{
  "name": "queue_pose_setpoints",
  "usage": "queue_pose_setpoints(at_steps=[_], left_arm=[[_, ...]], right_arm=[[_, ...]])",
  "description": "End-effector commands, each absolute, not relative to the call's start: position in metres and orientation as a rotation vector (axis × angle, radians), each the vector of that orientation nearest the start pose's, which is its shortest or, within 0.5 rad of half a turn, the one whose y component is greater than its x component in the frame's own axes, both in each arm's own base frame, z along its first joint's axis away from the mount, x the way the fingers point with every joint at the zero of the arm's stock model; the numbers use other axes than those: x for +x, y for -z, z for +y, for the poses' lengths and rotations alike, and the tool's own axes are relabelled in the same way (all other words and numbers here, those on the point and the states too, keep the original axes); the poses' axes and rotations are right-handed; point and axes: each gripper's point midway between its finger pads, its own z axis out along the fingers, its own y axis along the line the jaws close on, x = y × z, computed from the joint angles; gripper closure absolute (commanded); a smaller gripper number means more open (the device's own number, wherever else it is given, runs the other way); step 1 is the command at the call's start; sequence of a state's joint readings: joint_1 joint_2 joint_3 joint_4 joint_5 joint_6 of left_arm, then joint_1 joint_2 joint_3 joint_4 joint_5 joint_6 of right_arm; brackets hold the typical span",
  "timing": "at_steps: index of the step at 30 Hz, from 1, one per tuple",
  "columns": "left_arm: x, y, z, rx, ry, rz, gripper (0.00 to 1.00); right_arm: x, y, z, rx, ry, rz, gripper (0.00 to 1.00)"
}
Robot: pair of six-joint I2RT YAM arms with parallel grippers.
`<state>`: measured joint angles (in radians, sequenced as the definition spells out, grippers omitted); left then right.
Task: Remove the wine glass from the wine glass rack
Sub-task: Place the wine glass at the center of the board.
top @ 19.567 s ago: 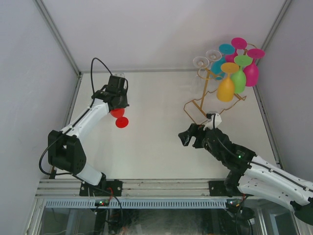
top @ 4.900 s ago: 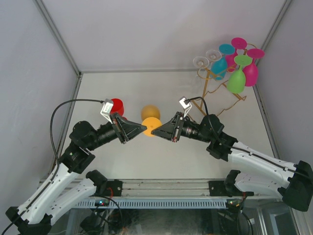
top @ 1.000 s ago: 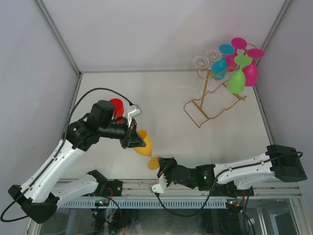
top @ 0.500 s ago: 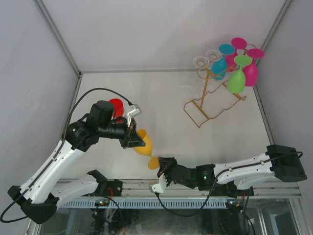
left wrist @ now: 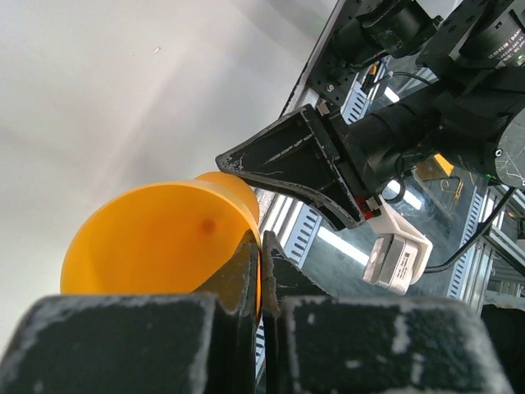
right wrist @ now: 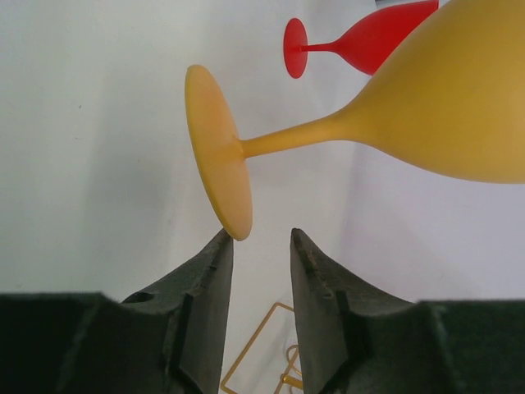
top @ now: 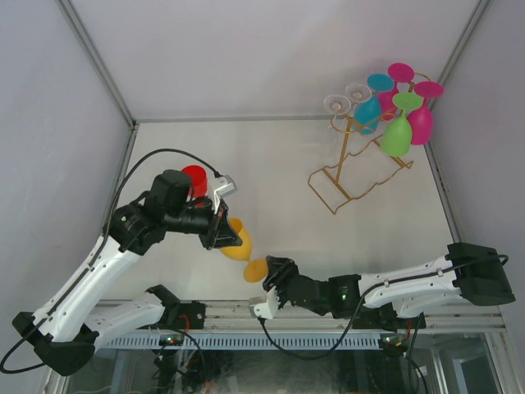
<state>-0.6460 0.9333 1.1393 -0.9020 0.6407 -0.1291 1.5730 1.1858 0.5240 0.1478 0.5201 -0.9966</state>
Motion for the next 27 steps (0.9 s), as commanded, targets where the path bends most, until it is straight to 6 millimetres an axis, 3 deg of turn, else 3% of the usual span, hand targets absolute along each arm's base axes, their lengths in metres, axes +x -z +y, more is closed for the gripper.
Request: queue_pose_setpoints(at_steps=[1,6,14,18,23,27], left_arm=[[0.117,-0.287,-0.225,0.94,1.122,2.092,1.0],[0.13,-0.282,-0.219,0.875,1.026,2.133,1.0],[0.164,-0.275,-0.21,0.714,0.84,2.192,1.0],[0.188,-0.275,-0.207,0.608,0.749,2.187,1.0],[0.221,-0.272,-0.212,0.505,0.661,2.19,1.0],[0.244,-0.265,-0.219,0.504,0.588,2.199,1.0]], right_arm=[[0.12,-0.152,0.327,-1.725,0.145,0.89,0.65],[0.122,-0.167,0.325,-1.642,0.09,0.945,0.58],[0.124,-0.191,0.31,-1.458,-0.056,1.1,0.56],[0.146,-0.221,0.29,-1.147,-0.113,1.267,0.46],[0.155,-0.24,0.271,-0.828,-0.31,1.448,0.41],[0.167,-0.237,0.249,-0.485,-0.463,1.629,0.35]])
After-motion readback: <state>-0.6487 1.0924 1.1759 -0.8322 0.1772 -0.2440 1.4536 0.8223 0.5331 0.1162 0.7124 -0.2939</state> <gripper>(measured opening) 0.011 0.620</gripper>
